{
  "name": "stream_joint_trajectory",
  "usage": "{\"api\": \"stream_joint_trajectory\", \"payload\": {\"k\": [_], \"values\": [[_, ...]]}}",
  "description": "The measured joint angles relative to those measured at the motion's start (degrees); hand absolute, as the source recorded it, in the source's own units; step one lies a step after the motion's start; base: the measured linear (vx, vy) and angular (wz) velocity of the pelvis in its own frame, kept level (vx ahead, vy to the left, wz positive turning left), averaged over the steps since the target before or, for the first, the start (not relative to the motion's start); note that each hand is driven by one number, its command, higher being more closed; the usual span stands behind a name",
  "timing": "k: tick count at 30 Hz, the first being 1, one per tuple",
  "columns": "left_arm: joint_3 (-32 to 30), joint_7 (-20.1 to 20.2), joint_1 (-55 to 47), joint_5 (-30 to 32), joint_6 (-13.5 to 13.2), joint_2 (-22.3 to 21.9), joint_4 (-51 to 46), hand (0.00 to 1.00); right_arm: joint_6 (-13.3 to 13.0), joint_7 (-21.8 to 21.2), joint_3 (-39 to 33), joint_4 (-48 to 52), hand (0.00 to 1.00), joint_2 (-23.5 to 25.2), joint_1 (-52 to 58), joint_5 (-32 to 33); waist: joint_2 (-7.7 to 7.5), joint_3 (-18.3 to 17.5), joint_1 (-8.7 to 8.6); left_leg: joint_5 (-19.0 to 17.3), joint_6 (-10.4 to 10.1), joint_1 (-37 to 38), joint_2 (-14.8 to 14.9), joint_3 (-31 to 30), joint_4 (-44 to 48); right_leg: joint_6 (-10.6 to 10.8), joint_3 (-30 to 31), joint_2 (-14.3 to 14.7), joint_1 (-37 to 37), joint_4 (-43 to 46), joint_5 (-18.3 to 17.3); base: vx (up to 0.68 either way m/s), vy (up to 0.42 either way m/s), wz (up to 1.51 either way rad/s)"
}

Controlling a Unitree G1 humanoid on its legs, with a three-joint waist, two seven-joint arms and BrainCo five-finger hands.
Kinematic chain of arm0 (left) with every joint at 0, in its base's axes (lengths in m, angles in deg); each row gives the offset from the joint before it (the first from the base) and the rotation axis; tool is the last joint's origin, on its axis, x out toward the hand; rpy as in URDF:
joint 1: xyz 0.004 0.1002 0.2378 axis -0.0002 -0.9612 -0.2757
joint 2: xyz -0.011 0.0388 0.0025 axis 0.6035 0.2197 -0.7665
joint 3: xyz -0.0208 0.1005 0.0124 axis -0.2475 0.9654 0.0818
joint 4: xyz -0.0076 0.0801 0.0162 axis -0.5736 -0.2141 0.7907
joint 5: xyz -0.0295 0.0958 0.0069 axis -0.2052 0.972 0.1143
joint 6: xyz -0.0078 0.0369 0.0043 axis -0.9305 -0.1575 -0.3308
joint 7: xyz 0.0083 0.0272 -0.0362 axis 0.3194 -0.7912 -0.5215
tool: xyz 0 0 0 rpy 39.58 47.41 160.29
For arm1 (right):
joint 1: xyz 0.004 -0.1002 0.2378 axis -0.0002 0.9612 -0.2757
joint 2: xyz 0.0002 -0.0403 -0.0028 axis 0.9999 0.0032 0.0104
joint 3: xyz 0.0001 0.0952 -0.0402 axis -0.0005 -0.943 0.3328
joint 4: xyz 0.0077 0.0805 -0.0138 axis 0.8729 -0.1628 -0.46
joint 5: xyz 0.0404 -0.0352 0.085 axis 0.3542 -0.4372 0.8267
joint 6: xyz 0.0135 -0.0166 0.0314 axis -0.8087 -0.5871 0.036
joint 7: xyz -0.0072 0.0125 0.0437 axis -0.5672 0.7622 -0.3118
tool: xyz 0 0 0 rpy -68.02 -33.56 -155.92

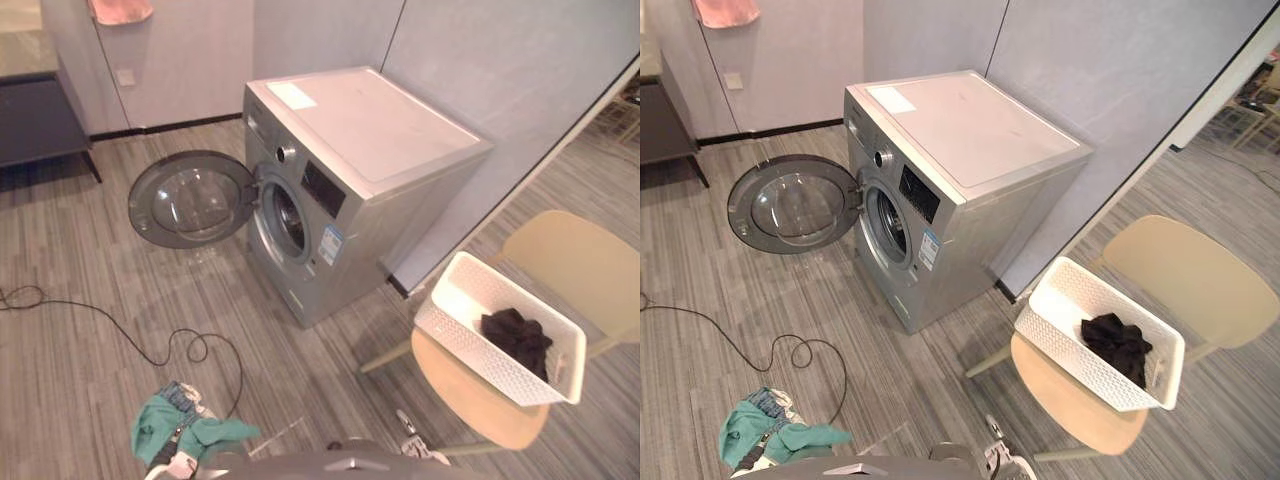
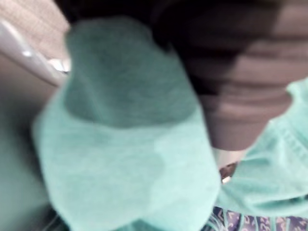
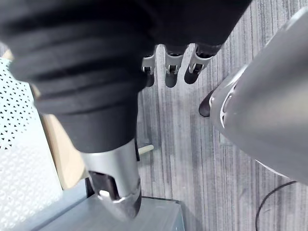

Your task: Pick up the laundry basket with both hands and put the clothes into the washing machine.

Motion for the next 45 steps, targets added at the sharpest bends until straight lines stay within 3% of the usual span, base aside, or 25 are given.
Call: {"api": "stream_joint_trajectory", "payload": {"k": [4,6,8,9,10,12,13,15,18,19,21,22,23,25,26,27,28,30,31,32,34,37,39,43,45], "values": [[-0.1,0.1,3.8,0.8,0.3,-1.1,0.1,1.00,0.2,0.1,-2.9,-0.1,0.00,-0.1,1.0,0.1,1.38,0.0,-1.00,-0.3,0.5,-1.7,-1.2,-3.7,1.2,-0.7,-3.9,-1.6,0.5,1.3,-2.8,0.14,-0.055,0.48],[0.5,0.0,4.0,1.0,0.6,-1.4,-0.1,1.00,0.2,0.3,-3.3,0.1,0.00,-0.2,1.5,0.7,2.94,0.1,-2.35,-8.1,-0.9,-4.9,-0.6,-6.7,13.3,-0.6,-4.3,-0.1,4.2,1.6,-4.8,0.12,-0.034,0.29],[1.5,0.1,3.3,1.1,0.6,-2.5,-1.7,1.00,0.0,0.3,-3.3,0.8,0.00,-0.2,2.1,0.8,4.00,-1.0,-3.02,-12.3,-3.0,-9.1,0.8,-6.9,23.0,-0.9,-5.5,1.4,5.4,1.2,-5.5,0.15,-0.033,0.28],[1.7,0.3,3.6,1.2,0.7,-3.4,-3.9,1.00,-0.5,0.3,-3.4,2.2,0.00,-0.3,2.3,0.8,5.59,-0.1,-2.89,-13.2,-5.1,-14.8,2.6,-7.1,36.3,-0.4,-5.5,3.0,6.4,1.9,-5.9,0.15,-0.019,-0.11],[1.8,0.7,3.4,1.3,0.8,-4.1,-5.2,1.00,-0.7,0.3,-3.9,2.8,0.00,-0.4,2.5,0.7,6.82,0.3,-2.17,-10.7,-8.4,-19.0,4.2,-7.4,46.3,-0.4,-4.4,4.2,6.7,3.4,-6.9,0.10,-0.011,-0.34],[1.8,0.9,2.8,1.2,0.7,-4.3,-5.6,1.00,-0.6,0.5,-4.1,2.7,0.00,-1.1,2.7,0.7,7.34,0.7,-1.02,-5.3,-8.0,-21.5,6.1,-6.9,55.8,-1.7,-0.9,4.9,8.2,4.4,-8.6,0.11,0.058,-0.78],[1.9,0.9,2.4,1.2,0.4,-3.7,-5.8,1.00,-0.6,0.6,-2.9,2.7,0.00,-1.1,2.8,0.7,6.60,0.6,-0.20,-5.3,-5.9,-23.2,7.6,-5.8,59.6,-1.8,0.8,4.2,8.5,4.4,-9.0,0.12,0.115,-0.93],[2.2,0.6,2.3,0.1,0.2,-3.3,-6.2,1.00,-0.6,0.7,-1.8,2.9,0.00,-1.5,3.1,0.6,6.35,0.3,0.44,-10.8,-0.9,-23.5,10.5,-2.8,53.6,-1.6,4.6,4.0,8.3,3.7,-9.2,0.12,0.140,-1.01],[1.7,-0.5,2.2,-0.7,-0.1,-3.0,-6.3,1.00,-0.4,1.4,0.6,3.5,0.00,-1.7,4.0,0.4,5.92,0.0,0.57,-10.6,0.1,-23.2,13.7,-6.2,32.9,-0.3,10.8,2.8,7.4,2.5,-10.0,0.22,0.307,-0.95],[1.5,-0.8,2.0,-1.1,-0.3,-3.2,-6.3,1.00,-0.4,1.4,0.9,3.6,0.00,-1.9,4.0,-0.2,5.94,-0.6,1.10,-9.2,-0.5,-22.6,15.1,-9.6,25.5,1.2,14.2,1.9,6.2,2.7,-10.8,0.26,0.474,-1.14],[1.6,-1.4,0.8,-1.5,-1.1,-3.7,-5.8,1.00,-0.4,1.6,1.0,3.8,0.00,-2.3,4.7,-0.5,6.33,-1.7,1.65,-8.5,-2.2,-20.2,15.7,-11.5,23.3,4.2,19.6,-0.1,6.2,2.4,-12.6,0.24,0.545,-1.24],[1.7,-1.6,0.1,-1.6,-1.2,-4.2,-5.4,1.00,-0.4,1.6,0.9,3.9,0.00,-2.4,5.4,-0.5,7.33,-3.2,1.93,-7.1,-6.7,-19.9,15.3,-11.0,24.4,4.9,21.0,-1.0,6.5,1.5,-13.0,0.32,0.661,-1.34],[1.8,-1.9,-1.3,-1.5,-1.4,-1.9,-4.9,1.00,-0.3,1.7,1.0,2.1,0.00,-0.8,6.0,-0.6,3.85,-5.0,1.71,-11.4,-7.1,-20.7,12.6,-6.2,30.0,4.8,25.4,-5.0,6.9,0.5,-12.3,0.37,0.589,-0.89],[4.2,-1.8,-0.5,-0.3,-1.3,0.5,-3.9,1.00,0.9,1.3,1.9,0.6,0.00,-0.2,5.8,-0.6,1.73,-6.3,0.39,-13.8,-6.5,-20.4,10.7,-3.9,32.4,3.8,27.9,-5.9,6.0,1.8,-5.5,0.38,0.535,-0.41],[8.5,-1.5,1.3,1.0,-0.9,1.1,-3.2,1.00,0.6,1.3,1.7,0.5,0.00,-0.2,6.2,-0.5,1.88,-6.4,-0.51,-14.0,-6.3,-19.2,9.6,-3.2,32.0,3.4,27.8,-6.5,5.2,1.6,2.0,0.28,0.443,-0.15],[10.0,-1.1,1.6,2.3,-0.7,1.2,-3.2,1.00,0.5,1.2,1.7,0.5,0.00,-0.2,6.0,-0.5,2.05,-6.5,-0.56,-14.0,-6.2,-18.8,9.4,-2.1,31.4,2.5,27.7,-6.7,3.9,2.1,4.9,0.30,0.513,-0.50],[12.2,-0.4,1.9,3.7,-0.6,1.4,-3.3,1.00,0.0,1.3,1.7,0.7,0.00,-0.2,5.2,-0.5,2.21,-6.5,-0.15,-13.8,-5.8,-16.8,9.4,1.3,29.3,-0.6,26.0,-7.4,0.4,4.3,10.5,0.16,0.311,-0.88],[14.4,-0.2,1.2,4.7,-0.4,1.2,-3.2,1.00,-0.8,1.3,1.3,1.1,0.00,-0.5,4.1,-0.6,3.00,-6.7,0.21,-12.4,-3.6,-12.0,9.0,6.8,24.3,-3.8,17.4,-9.9,-3.5,5.8,18.8,0.17,0.335,-1.05],[15.4,-0.1,1.0,4.8,0.0,1.5,-2.7,1.00,-0.7,1.1,1.4,1.2,0.00,-1.1,3.4,-0.7,3.40,-6.6,-1.11,-11.0,-1.5,-8.5,8.8,9.2,20.1,-1.5,9.5,-9.8,-5.4,12.0,12.6,0.15,0.261,-0.70],[15.9,-0.1,1.0,4.8,0.0,1.6,-2.2,1.00,-0.5,1.1,1.4,1.2,0.00,-1.0,3.0,-0.7,3.41,-6.6,-1.43,-10.2,-1.0,-6.6,8.5,10.3,17.8,-1.6,5.7,-8.9,-5.9,15.0,9.3,0.12,0.140,-0.66],[17.8,0.2,1.1,4.9,0.2,1.8,-0.1,1.00,-0.5,0.9,2.6,1.1,0.00,-1.3,3.2,-1.0,3.81,-6.6,-1.99,-8.3,0.0,-1.4,7.9,14.7,12.0,-1.9,0.9,1.2,-5.4,15.1,-1.8,0.08,0.010,-0.76],[19.3,1.3,2.6,6.4,1.3,1.7,2.4,1.00,-0.6,-0.1,3.2,1.0,0.00,-2.4,2.5,-0.9,4.76,-6.2,-2.71,-5.8,0.6,0.3,5.8,16.9,7.0,-1.5,3.1,4.4,-0.2,-0.2,-3.4,0.05,0.004,-0.68],[19.3,1.6,3.3,7.2,1.6,0.3,2.4,1.00,-0.6,0.0,3.3,0.6,0.00,-3.4,2.5,-0.6,6.65,-5.0,-3.29,-2.8,0.8,1.4,5.7,16.8,3.2,-2.7,4.5,5.6,0.1,-3.0,-1.2,0.00,-0.034,-0.21],[18.8,1.9,3.4,8.2,1.6,-0.7,1.7,1.00,-0.5,0.0,3.6,-0.1,0.00,-4.1,2.8,-0.6,7.38,-4.2,-2.90,-2.2,1.5,3.6,5.0,16.8,1.9,-2.9,5.4,5.8,0.4,-2.1,-1.1,-0.03,-0.012,-0.16],[17.4,2.0,3.2,8.1,1.5,-1.5,-1.7,1.00,-0.5,0.0,5.9,0.7,0.00,-3.9,2.6,-1.0,5.58,-2.7,-2.20,-3.5,-0.5,0.1,5.5,16.5,12.5,-3.5,7.1,4.5,0.2,-0.6,-3.1,-0.12,-0.016,-0.13]]}}
